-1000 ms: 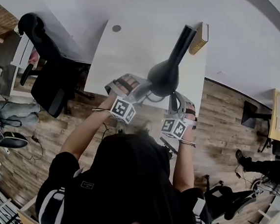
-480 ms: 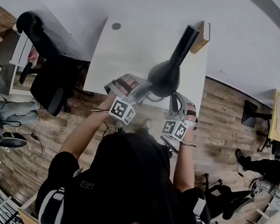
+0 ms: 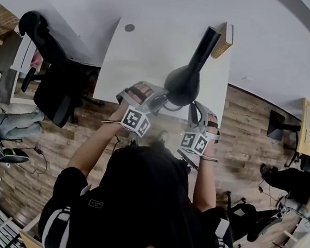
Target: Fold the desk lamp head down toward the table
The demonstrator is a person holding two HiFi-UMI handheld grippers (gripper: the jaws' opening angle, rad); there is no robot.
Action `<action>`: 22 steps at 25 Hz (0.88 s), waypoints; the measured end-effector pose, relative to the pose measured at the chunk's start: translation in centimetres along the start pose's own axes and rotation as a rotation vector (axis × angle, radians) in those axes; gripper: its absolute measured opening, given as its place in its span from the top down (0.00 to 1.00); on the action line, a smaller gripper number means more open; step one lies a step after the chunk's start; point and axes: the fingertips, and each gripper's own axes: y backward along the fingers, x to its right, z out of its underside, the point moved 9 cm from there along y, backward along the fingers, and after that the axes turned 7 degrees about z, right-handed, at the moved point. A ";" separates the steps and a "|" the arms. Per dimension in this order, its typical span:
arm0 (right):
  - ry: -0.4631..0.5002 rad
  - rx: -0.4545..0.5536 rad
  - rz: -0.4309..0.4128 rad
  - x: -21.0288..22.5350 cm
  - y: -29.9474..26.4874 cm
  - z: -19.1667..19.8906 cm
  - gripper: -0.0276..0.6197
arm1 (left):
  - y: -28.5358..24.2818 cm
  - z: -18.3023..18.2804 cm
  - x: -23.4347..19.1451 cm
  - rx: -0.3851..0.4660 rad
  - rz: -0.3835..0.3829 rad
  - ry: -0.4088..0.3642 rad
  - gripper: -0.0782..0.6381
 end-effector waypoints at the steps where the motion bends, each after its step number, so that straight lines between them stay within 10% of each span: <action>1: 0.002 -0.001 0.000 0.0 0.3 -0.1 0.84 | 0.2 0.1 0.2 0.006 0.004 0.015 0.68; 6: -0.150 -0.010 0.008 0.9 2.6 -0.7 0.84 | 2.5 0.6 1.2 0.027 -0.027 0.105 0.69; 14: -0.872 0.057 0.035 4.5 5.9 -1.9 0.87 | 7.3 -1.7 -0.7 0.309 -0.121 0.574 0.80; 22: -1.036 0.106 0.095 5.7 8.1 -3.9 0.93 | 11.5 -3.6 -3.4 0.591 -0.217 0.906 0.85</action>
